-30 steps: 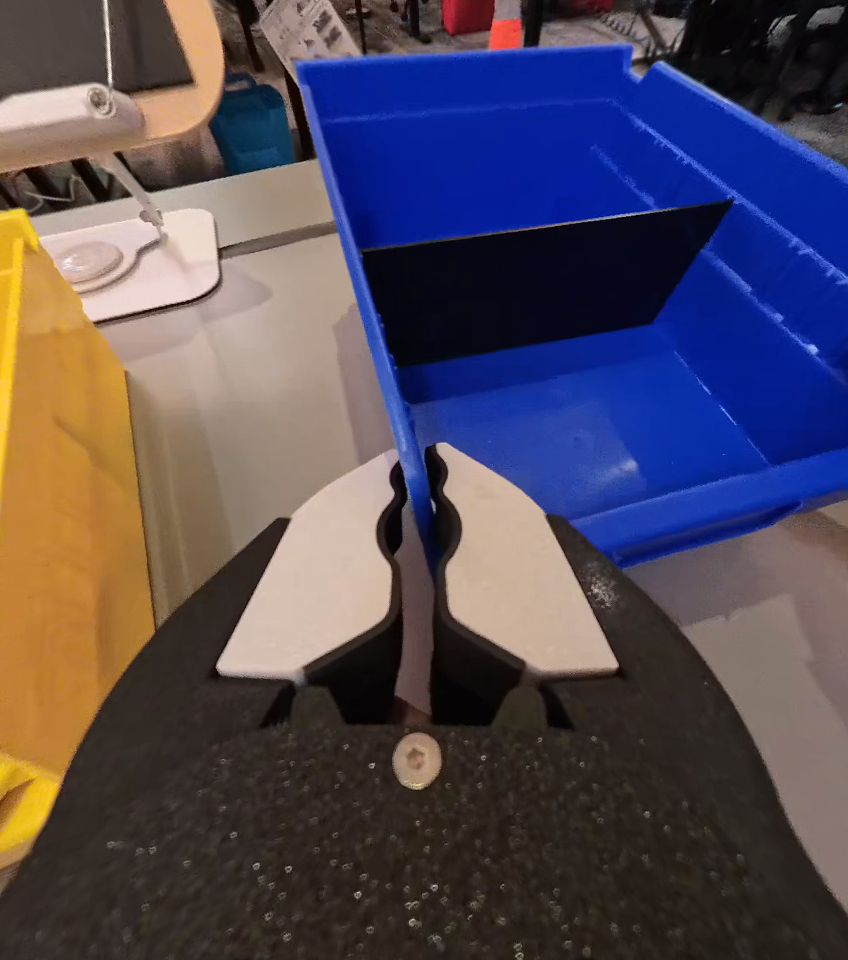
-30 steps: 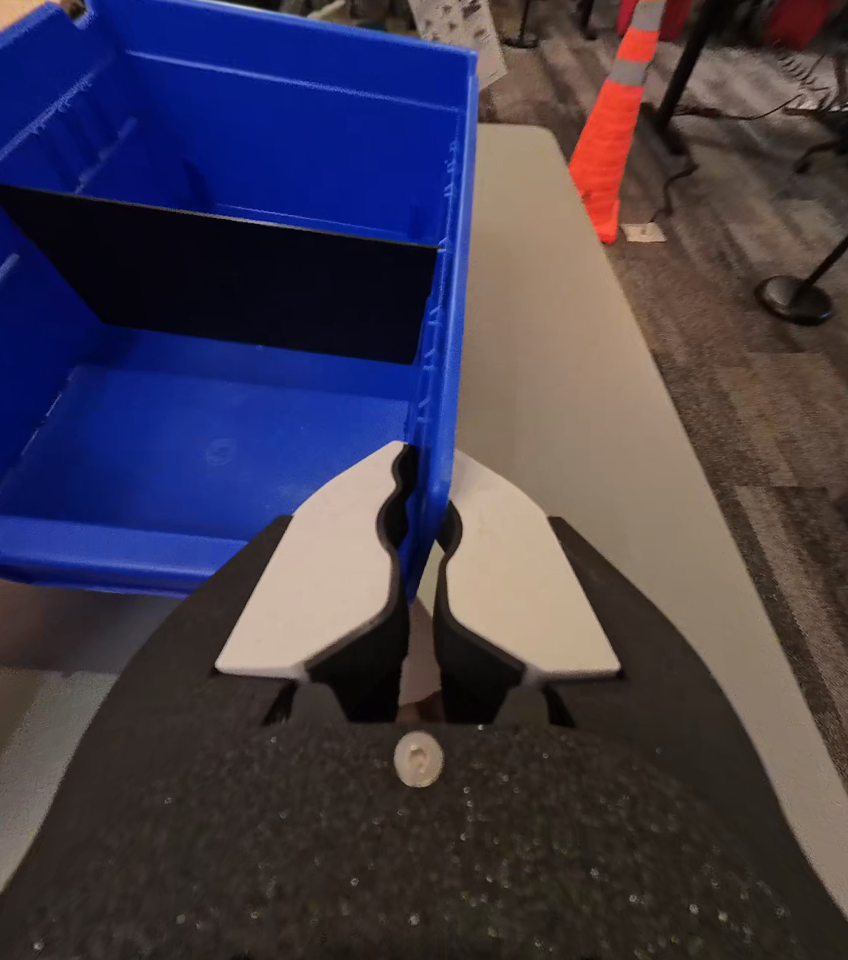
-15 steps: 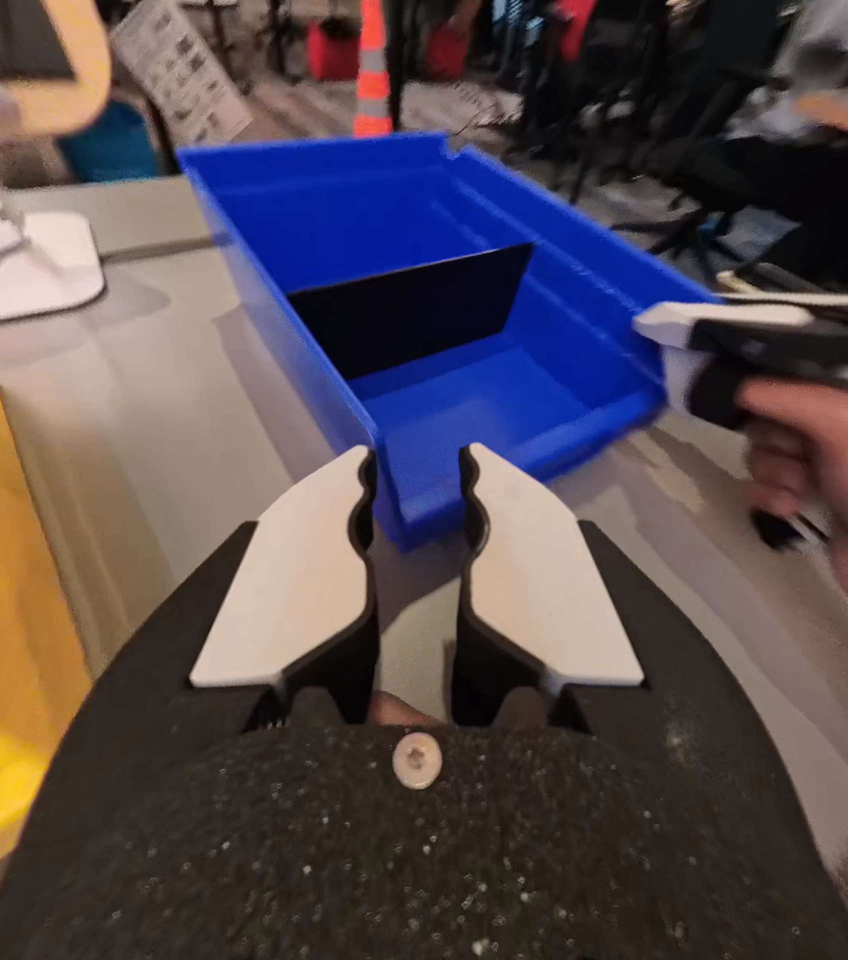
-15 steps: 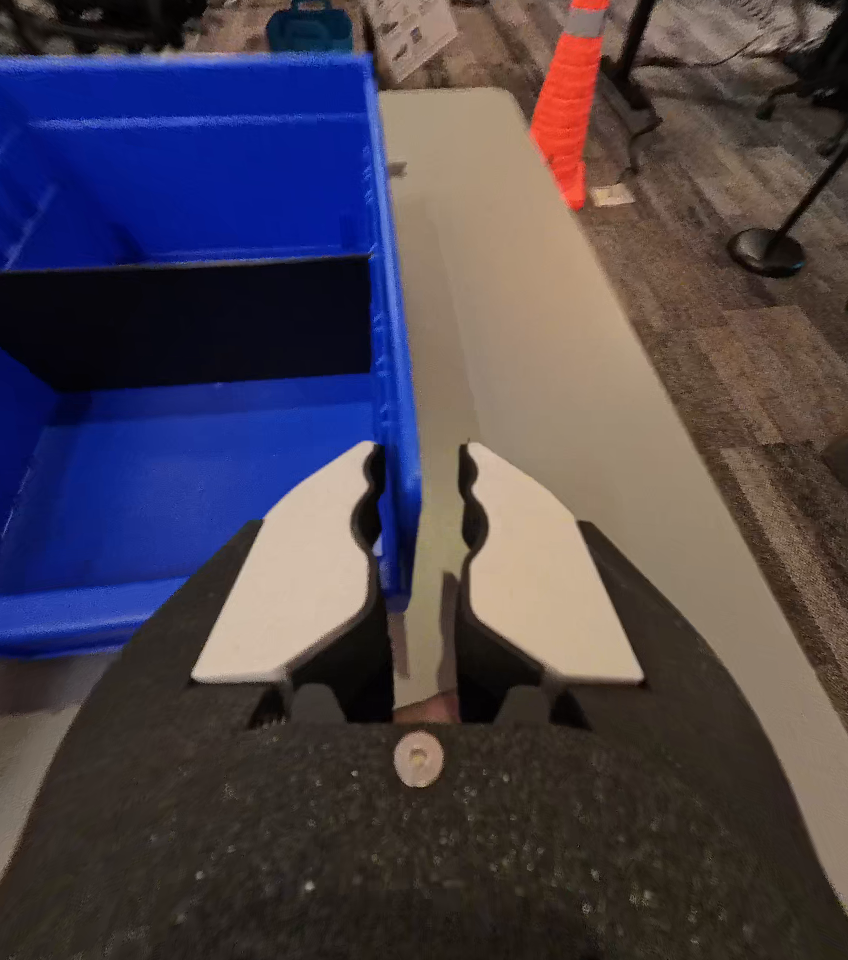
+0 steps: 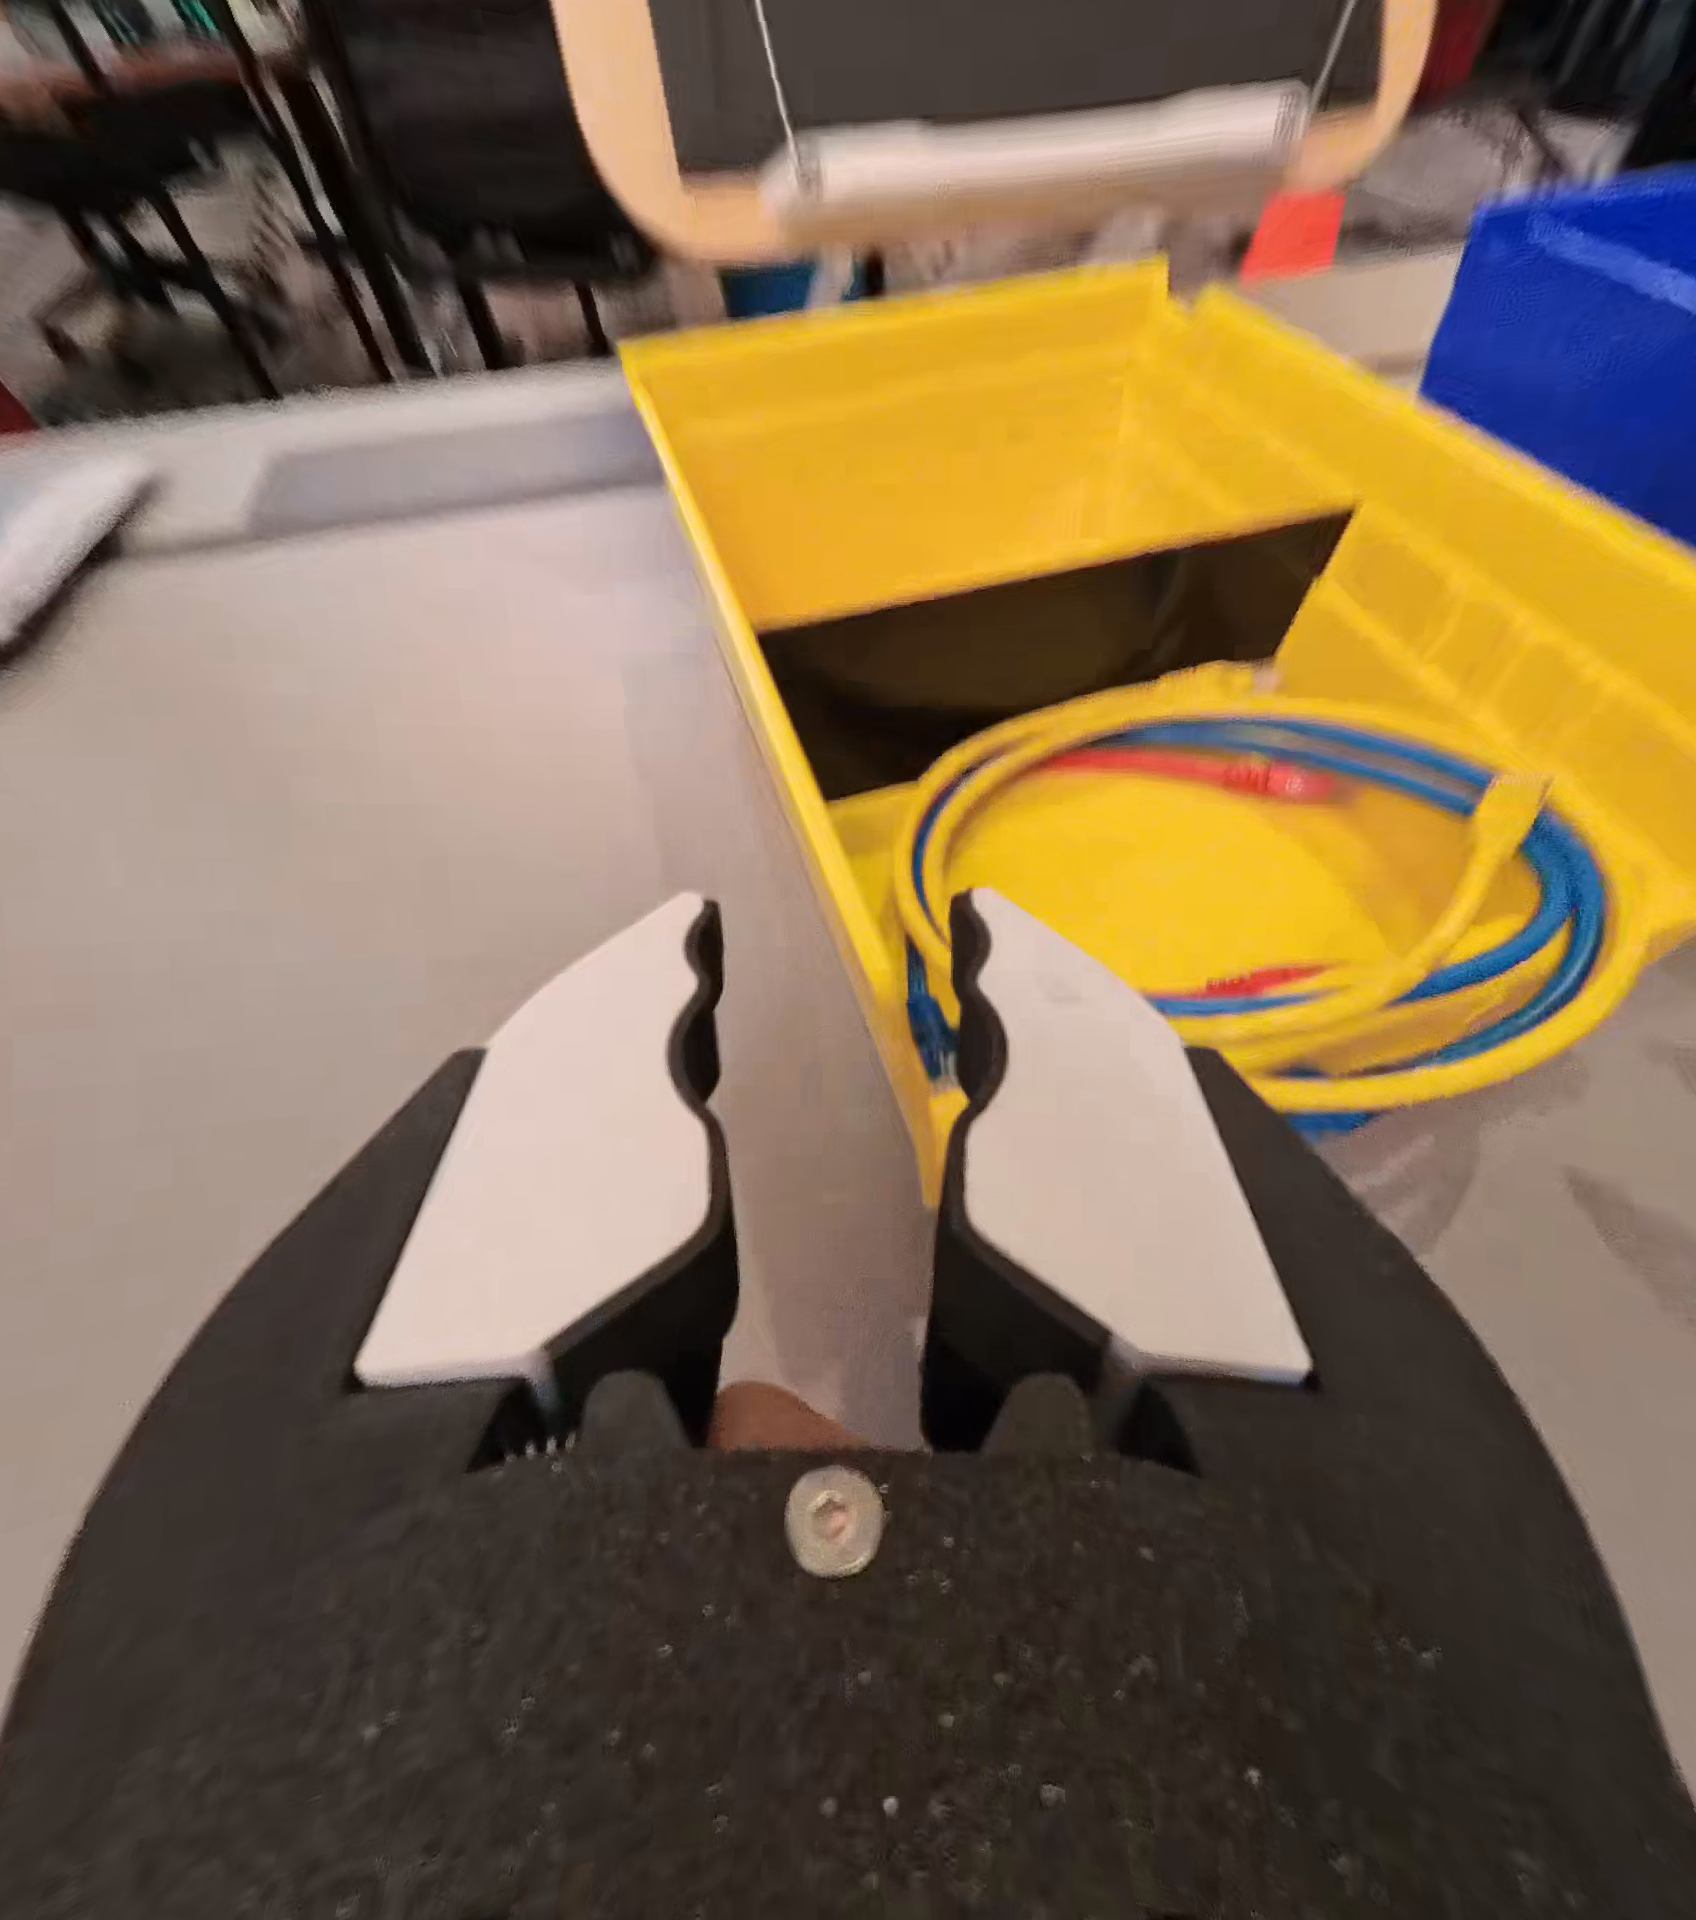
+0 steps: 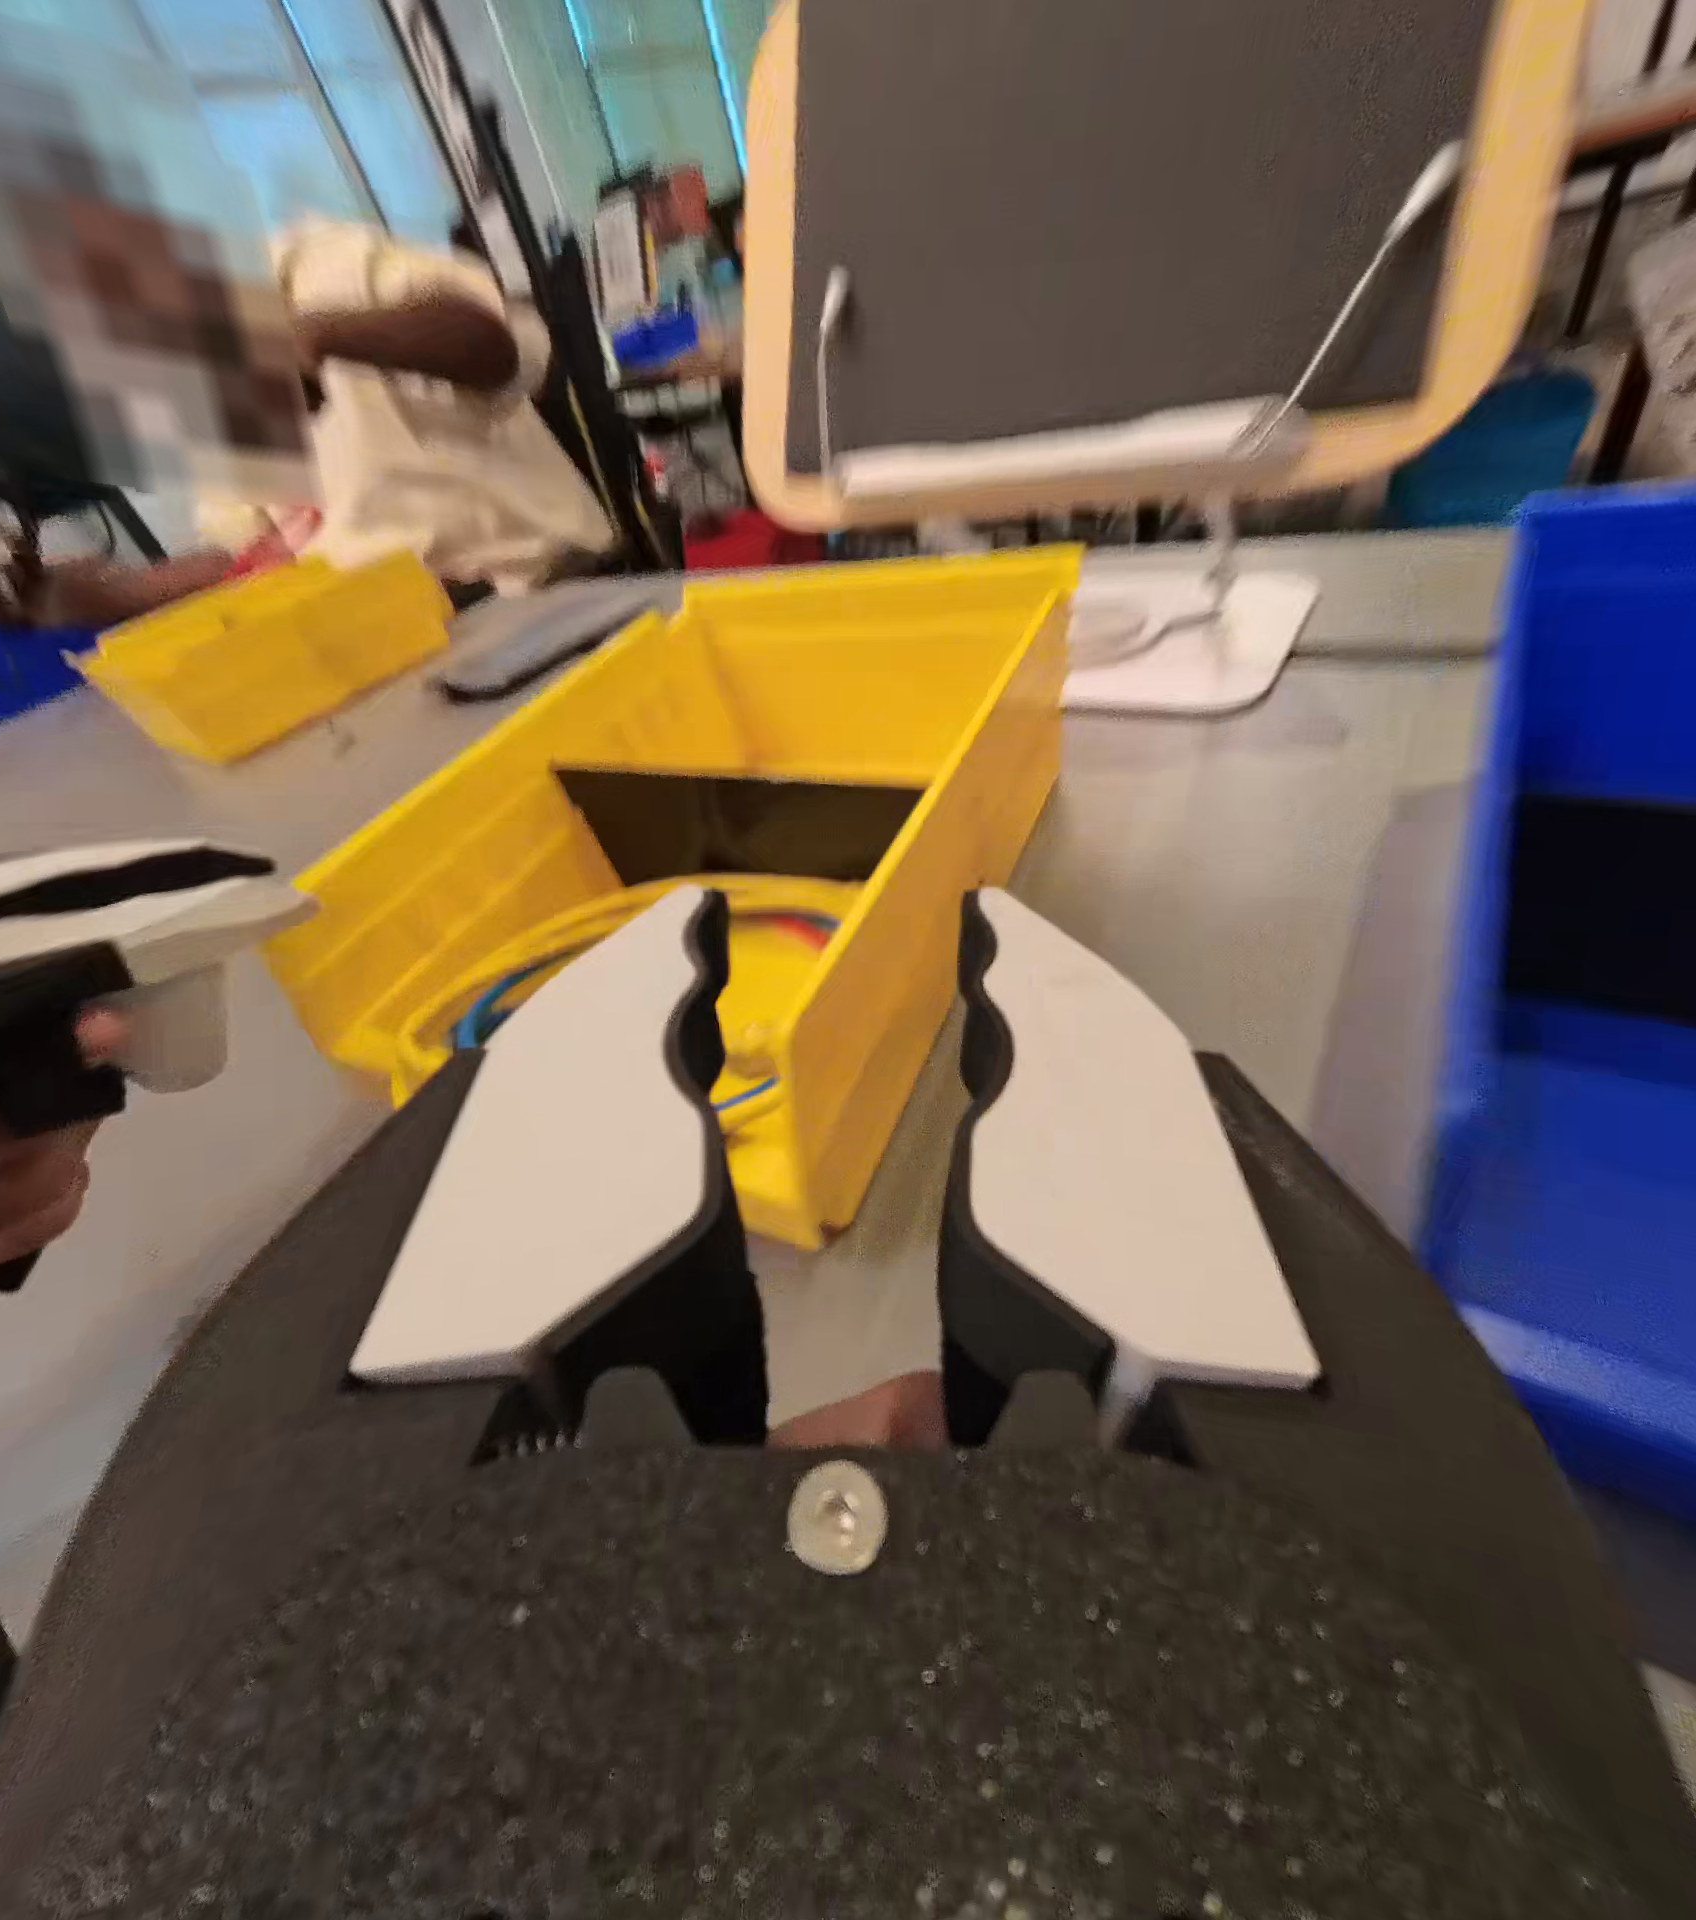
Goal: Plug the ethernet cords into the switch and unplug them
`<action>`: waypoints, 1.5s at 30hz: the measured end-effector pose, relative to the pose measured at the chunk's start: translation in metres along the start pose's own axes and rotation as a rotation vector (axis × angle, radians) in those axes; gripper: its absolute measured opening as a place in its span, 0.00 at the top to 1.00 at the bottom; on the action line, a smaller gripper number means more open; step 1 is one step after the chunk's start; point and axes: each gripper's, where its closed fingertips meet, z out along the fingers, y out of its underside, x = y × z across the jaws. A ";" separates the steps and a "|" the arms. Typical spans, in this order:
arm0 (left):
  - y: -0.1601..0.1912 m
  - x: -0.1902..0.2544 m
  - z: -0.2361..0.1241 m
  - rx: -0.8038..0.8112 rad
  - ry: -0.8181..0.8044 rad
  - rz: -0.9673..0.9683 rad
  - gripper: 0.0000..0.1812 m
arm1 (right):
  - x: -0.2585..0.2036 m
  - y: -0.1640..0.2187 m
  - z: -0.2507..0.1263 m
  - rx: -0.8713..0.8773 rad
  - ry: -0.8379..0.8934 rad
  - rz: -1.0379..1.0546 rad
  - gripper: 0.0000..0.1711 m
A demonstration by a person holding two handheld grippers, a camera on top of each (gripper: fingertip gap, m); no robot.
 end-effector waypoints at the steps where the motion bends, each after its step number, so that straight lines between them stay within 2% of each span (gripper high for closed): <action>1: 0.011 0.002 0.007 -0.050 0.027 -0.005 0.78 | -0.009 0.017 0.012 -0.054 0.014 -0.010 0.73; 2: 0.019 0.003 0.012 -0.078 0.046 -0.013 0.81 | -0.012 0.033 0.023 -0.110 0.053 -0.025 0.74; 4: 0.029 0.005 0.021 -0.106 0.080 -0.036 0.88 | 0.001 0.061 0.038 -0.244 0.220 -0.032 0.91; 5: 0.030 0.008 0.023 -0.110 0.105 -0.049 0.90 | 0.000 0.071 0.044 -0.297 0.240 -0.031 0.94; 8: 0.028 0.001 0.026 -0.131 0.036 0.048 0.96 | -0.001 0.073 0.049 -0.290 0.351 -0.042 0.97; 11: 0.018 -0.019 0.017 -0.085 -0.003 0.023 0.97 | -0.020 0.064 0.052 -0.214 0.419 -0.077 0.98; 13: 0.008 -0.048 0.005 -0.045 -0.058 0.053 0.98 | -0.046 0.062 0.064 -0.200 0.384 -0.023 0.98; 17: 0.001 -0.126 -0.021 -0.001 -0.178 0.030 0.99 | -0.115 0.066 0.105 -0.173 0.317 -0.074 0.97; 23: 0.014 -0.220 -0.033 0.030 -0.165 -0.007 0.99 | -0.198 0.077 0.156 -0.146 0.289 -0.126 0.96; 27: 0.044 -0.241 -0.019 -0.063 -0.143 -0.110 0.99 | -0.212 0.093 0.171 -0.176 0.250 -0.059 0.94; 31: 0.051 -0.239 -0.013 -0.076 -0.148 -0.085 0.98 | -0.209 0.099 0.172 -0.202 0.176 0.008 0.92; 34: 0.055 -0.239 -0.014 -0.088 -0.142 -0.122 0.98 | -0.217 0.099 0.159 -0.269 -0.010 0.018 0.89; 36: 0.051 -0.237 -0.019 -0.064 -0.119 -0.161 0.97 | -0.224 0.087 0.136 -0.264 -0.172 0.031 0.78; 37: 0.048 -0.236 -0.023 -0.044 -0.113 -0.177 0.94 | -0.221 0.078 0.121 -0.244 -0.235 0.031 0.75; 39: 0.039 -0.235 -0.033 0.007 -0.115 -0.201 0.92 | -0.191 0.057 0.091 -0.185 -0.252 -0.006 0.75; 43: 0.013 -0.242 -0.055 0.136 -0.197 -0.252 0.90 | -0.075 0.021 0.039 -0.106 -0.046 -0.058 0.73; 45: -0.006 -0.239 -0.066 0.201 -0.249 -0.241 0.89 | -0.012 0.005 0.002 -0.058 0.078 -0.054 0.73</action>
